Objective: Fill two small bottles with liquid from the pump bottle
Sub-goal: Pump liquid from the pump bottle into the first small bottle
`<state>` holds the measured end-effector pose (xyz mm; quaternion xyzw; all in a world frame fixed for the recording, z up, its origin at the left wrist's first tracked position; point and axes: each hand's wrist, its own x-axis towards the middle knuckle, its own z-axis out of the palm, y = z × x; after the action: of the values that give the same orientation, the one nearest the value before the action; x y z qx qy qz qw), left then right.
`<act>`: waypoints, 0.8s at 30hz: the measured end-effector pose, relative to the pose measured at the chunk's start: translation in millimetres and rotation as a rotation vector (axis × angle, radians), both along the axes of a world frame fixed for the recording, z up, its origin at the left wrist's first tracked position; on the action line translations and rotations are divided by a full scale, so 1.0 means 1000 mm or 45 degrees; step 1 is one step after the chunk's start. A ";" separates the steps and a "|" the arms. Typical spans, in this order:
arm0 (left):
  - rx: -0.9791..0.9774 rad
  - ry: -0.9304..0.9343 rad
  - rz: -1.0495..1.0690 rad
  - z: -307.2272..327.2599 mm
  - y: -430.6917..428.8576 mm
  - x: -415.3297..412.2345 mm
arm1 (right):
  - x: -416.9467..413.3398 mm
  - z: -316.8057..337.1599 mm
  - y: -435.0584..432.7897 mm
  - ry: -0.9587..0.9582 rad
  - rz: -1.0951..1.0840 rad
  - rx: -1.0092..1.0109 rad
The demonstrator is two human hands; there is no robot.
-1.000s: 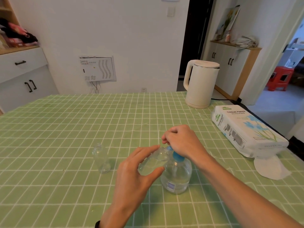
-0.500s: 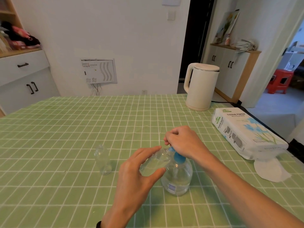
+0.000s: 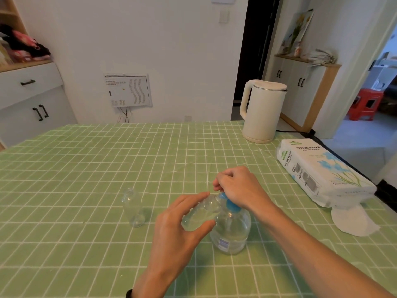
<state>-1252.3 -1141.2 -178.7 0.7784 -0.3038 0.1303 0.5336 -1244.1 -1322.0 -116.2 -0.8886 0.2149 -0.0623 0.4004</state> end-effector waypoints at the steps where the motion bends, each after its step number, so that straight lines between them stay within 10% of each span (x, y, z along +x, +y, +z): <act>1: -0.001 0.004 -0.002 0.001 0.000 0.000 | 0.000 0.001 0.000 -0.005 0.001 -0.005; 24: -0.012 0.019 0.003 0.001 0.000 -0.001 | -0.001 0.003 0.002 -0.018 -0.005 -0.009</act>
<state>-1253.2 -1141.6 -177.4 0.7773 -0.2981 0.1264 0.5394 -1244.9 -1320.0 -112.9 -0.8890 0.2138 -0.0701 0.3988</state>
